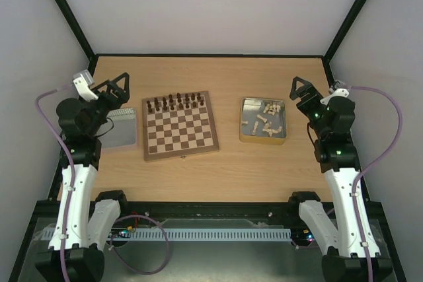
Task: Set up the chess pieces on the board
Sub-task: Pick up the chess piece from the storage box.
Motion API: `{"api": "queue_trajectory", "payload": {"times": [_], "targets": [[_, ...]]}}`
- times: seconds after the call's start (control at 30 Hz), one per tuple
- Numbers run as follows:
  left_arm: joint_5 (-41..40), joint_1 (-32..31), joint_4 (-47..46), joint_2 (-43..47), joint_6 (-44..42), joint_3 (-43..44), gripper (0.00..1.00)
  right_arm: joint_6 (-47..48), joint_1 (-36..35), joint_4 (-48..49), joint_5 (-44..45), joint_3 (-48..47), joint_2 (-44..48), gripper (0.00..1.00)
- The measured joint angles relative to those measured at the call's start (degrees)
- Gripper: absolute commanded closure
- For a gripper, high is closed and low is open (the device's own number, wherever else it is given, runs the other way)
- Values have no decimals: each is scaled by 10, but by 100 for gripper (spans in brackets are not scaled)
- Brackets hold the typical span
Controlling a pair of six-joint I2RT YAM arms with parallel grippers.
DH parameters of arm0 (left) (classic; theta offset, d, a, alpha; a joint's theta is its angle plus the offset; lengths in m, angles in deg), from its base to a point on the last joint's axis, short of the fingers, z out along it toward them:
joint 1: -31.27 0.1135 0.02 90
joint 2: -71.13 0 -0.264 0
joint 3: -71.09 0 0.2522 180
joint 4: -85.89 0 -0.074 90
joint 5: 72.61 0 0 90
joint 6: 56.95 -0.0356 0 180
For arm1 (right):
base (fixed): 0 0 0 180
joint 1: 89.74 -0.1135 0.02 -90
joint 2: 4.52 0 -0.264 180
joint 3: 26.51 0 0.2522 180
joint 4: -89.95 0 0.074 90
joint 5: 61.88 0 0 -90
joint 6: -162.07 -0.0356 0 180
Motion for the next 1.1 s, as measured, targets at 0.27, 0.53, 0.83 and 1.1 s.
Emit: {"api": "queue_trajectory", "payload": {"times": [0.27, 0.53, 0.83, 1.1], "targets": [[-5, 2, -25, 4, 14, -22, 0, -17, 0, 2, -5, 14, 10, 2], [40, 2, -54, -53, 12, -43, 0, -22, 0, 37, -66, 54, -27, 10], [74, 2, -22, -92, -32, -34, 0, 19, -35, 33, -83, 32, -204, 45], [50, -12, 38, -92, -89, -1, 0, 56, -112, -42, 34, -20, -359, 62]]}}
